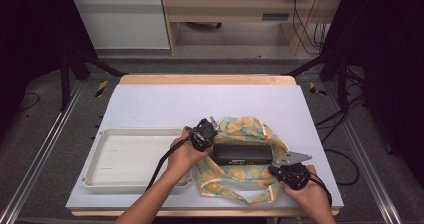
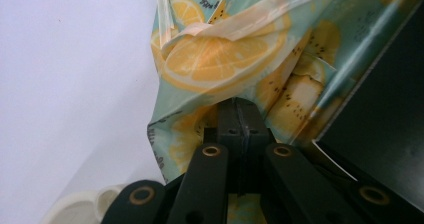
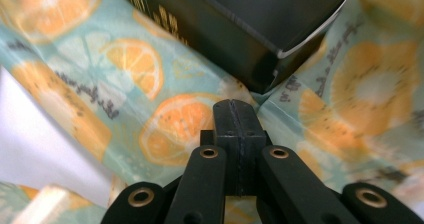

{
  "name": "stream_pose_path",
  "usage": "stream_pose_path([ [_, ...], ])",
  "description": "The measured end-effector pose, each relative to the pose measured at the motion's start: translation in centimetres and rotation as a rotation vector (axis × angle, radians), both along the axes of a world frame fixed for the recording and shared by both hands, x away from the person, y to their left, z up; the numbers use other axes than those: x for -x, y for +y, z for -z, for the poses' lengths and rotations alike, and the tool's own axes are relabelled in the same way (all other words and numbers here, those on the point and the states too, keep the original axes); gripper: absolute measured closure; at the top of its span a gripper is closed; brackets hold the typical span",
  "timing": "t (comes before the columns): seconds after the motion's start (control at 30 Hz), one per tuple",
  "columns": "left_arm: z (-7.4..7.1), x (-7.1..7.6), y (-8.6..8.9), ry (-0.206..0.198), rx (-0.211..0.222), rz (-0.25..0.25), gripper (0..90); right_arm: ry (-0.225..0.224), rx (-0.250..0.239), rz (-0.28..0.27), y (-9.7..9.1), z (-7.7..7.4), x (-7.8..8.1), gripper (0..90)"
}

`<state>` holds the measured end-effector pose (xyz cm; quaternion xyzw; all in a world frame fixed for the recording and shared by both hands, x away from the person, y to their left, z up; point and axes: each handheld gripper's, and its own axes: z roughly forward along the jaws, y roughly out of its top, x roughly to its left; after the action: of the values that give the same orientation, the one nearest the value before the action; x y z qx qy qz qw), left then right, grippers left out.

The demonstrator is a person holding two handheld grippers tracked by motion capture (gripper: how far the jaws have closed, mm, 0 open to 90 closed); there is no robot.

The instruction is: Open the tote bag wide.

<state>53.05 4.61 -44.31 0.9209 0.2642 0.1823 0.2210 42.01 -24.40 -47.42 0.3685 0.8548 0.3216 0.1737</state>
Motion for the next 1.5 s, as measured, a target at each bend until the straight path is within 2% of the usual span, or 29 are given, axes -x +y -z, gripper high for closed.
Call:
stream_pose_path([
  [0.1, 0.2, -0.3, -0.1, 0.009, -0.018, 0.001, 90.0, 0.021, -0.01, 0.009, 0.0, 0.0, 0.0, 90.0],
  [0.3, 0.9, -1.2, 0.0, 0.014, -0.053, -0.016, 90.0, 0.026, -0.019, 0.011, -0.1, 0.1, 0.1, 90.0],
  [0.5, 1.1, -1.5, 0.1, 0.023, -0.054, -0.019, 90.0, 0.027, -0.028, 0.013, -0.5, 0.2, 0.4, 90.0],
  [0.57, 0.6, -1.3, 0.3, 0.013, -0.042, -0.016, 90.0, 0.02, -0.032, 0.009, -0.5, 0.2, 0.5, 90.0],
  [0.67, -0.7, -0.5, 0.6, -0.029, -0.004, -0.011, 90.0, 0.009, -0.043, 0.007, -0.7, -0.1, 0.6, 90.0],
  [0.7, -1.6, 0.1, 0.9, -0.048, 0.033, -0.001, 90.0, 0.001, -0.046, 0.011, -0.7, -0.3, 0.7, 90.0],
  [0.9, -5.0, 3.0, 1.6, -0.113, 0.107, 0.056, 89.4, -0.086, -0.068, 0.017, -1.3, -3.1, 1.0, 90.0],
  [1.03, -6.0, 5.6, 1.7, -0.117, 0.159, 0.105, 89.0, -0.162, -0.084, 0.016, -1.3, -5.4, 0.1, 90.0],
  [1.13, -5.2, 6.9, 1.4, -0.105, 0.15, 0.119, 88.4, -0.185, -0.077, 0.01, -0.9, -6.2, -1.4, 90.0],
  [1.27, -3.1, 7.9, 1.1, -0.066, 0.118, 0.113, 88.7, -0.169, -0.088, 0.004, -0.1, -6.0, -4.1, 90.0],
  [1.4, -1.3, 8.4, 1.0, -0.034, 0.109, 0.105, 88.7, -0.109, -0.067, -0.002, 0.7, -5.1, -6.5, 90.0],
  [1.47, -0.7, 8.5, 0.8, -0.03, 0.074, 0.104, 88.7, -0.065, -0.032, 0.004, 0.8, -3.9, -7.6, 90.0],
  [1.5, -0.5, 8.5, 0.8, -0.026, 0.064, 0.104, 88.7, -0.052, -0.031, 0.013, 0.7, -3.6, -7.9, 90.0],
])
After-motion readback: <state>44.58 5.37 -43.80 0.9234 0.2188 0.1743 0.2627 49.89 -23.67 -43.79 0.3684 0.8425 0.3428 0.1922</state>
